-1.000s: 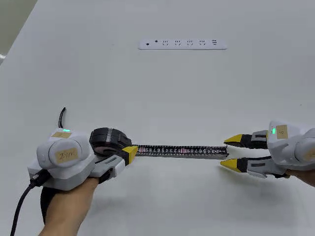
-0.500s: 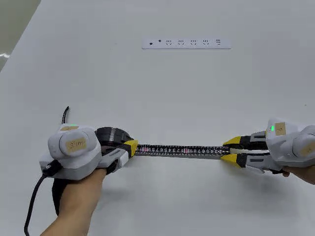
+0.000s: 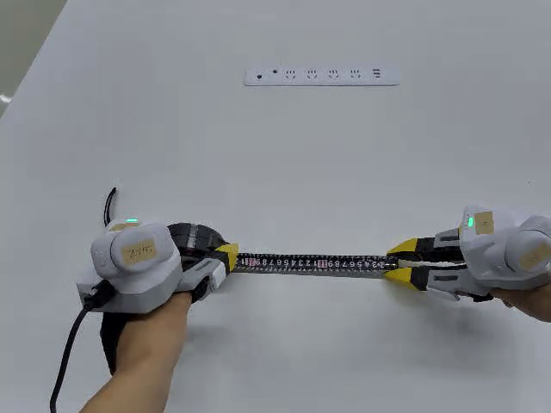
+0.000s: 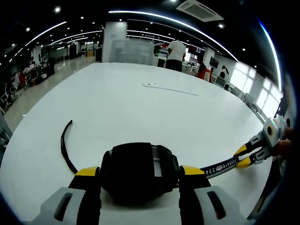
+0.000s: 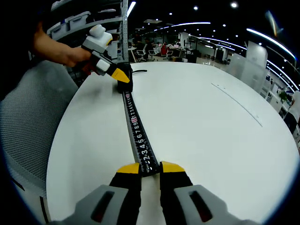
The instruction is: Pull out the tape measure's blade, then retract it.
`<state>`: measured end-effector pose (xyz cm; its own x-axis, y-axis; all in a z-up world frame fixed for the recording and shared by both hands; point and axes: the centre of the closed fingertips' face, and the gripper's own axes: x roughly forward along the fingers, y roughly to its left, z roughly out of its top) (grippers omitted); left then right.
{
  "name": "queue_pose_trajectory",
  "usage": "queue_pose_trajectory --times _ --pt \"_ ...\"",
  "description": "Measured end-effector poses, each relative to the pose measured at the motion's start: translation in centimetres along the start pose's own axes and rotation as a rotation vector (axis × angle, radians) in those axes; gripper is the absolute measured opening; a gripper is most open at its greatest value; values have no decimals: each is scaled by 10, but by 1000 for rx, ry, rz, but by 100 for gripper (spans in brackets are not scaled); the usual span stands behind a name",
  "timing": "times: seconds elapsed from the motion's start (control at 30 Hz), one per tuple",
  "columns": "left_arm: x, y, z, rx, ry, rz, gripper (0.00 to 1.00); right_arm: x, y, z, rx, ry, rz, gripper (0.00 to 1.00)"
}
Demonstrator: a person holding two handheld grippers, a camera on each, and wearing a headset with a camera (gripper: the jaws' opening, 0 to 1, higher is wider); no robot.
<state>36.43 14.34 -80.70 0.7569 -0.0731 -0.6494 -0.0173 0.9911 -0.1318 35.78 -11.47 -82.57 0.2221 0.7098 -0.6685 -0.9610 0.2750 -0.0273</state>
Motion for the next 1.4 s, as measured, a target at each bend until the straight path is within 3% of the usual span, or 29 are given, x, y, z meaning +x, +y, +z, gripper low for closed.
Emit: queue_pose_trajectory --times 0.27,1.4 --pt "-1 1 -1 21 8 11 62 -1 -1 -2 -13 12 0 12" --pt "-1 2 -3 -20 26 -17 59 0 2 0 -44 43 4 12"
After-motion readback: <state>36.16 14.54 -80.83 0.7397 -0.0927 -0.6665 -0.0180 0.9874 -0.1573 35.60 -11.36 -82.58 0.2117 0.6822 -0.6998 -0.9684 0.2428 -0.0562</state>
